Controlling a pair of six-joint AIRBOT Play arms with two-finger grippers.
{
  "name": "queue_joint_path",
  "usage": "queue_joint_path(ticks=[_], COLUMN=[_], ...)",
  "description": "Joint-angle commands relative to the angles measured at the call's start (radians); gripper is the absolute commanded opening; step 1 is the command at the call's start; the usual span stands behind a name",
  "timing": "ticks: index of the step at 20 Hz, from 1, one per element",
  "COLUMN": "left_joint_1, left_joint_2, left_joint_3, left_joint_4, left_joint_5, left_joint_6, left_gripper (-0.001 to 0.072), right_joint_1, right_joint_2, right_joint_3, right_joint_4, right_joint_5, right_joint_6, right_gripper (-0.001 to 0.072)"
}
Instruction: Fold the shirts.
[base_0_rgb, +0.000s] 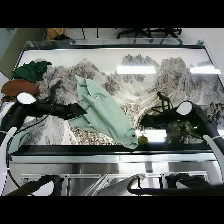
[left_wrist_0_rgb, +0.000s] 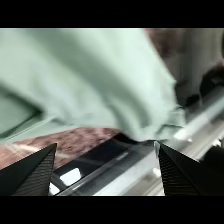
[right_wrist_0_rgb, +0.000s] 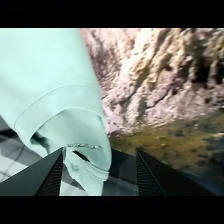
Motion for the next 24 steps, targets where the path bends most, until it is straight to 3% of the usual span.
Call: queue_joint_path(ticks=[1, 5, 9, 11, 15, 16, 18, 19, 21, 24], left_joint_1=[0.148, 0.158, 0.119, 0.1, 0.064, 0.064, 0.064, 0.066, 0.066, 0.069], left_joint_2=[-0.035, -0.15, -0.278, -0.323, -0.367, -0.365, -0.362, -0.362, -0.354, -0.277], left_joint_3=[-0.133, -0.173, -0.103, -0.063, -0.01, -0.005, 0.01, 0.021, 0.042, 0.065], left_joint_4=[0.042, -0.067, -0.055, -0.055, -0.054, -0.057, -0.063, -0.062, -0.063, -0.056], left_joint_5=[0.053, 0.121, 0.1, 0.099, 0.1, 0.105, 0.095, 0.078, 0.041, 0.032], left_joint_6=[0.04, 0.134, 0.136, 0.136, 0.136, 0.136, 0.135, 0.135, 0.131, 0.125], left_gripper=[0.0707, 0.0707, 0.0707, 0.0692, 0.0009, 0.0013, 0.0013, 0.0013, 0.0013, 0.0012], right_joint_1=[0.093, 0.214, 0.248, 0.248, 0.248, 0.248, 0.248, 0.248, 0.244, 0.176], right_joint_2=[-0.074, -0.17, -0.229, -0.248, -0.301, -0.322, -0.365, -0.381, -0.386, -0.328], right_joint_3=[-0.017, -0.017, -0.017, -0.017, -0.017, -0.017, -0.017, -0.017, -0.015, 0.018], right_joint_4=[0.05, 0.183, 0.245, 0.319, 0.502, 0.547, 0.654, 0.711, 0.801, 0.85], right_joint_5=[-0.044, -0.143, -0.194, -0.213, -0.25, -0.254, -0.251, -0.244, -0.218, -0.125], right_joint_6=[-0.037, -0.084, -0.097, -0.161, -0.294, -0.331, -0.42, -0.467, -0.555, -0.604], right_gripper=[0.0502, 0.0502, 0.0501, 0.0499, 0.0495, 0.048, 0.0242, 0.022, 0.0018, 0.0017])
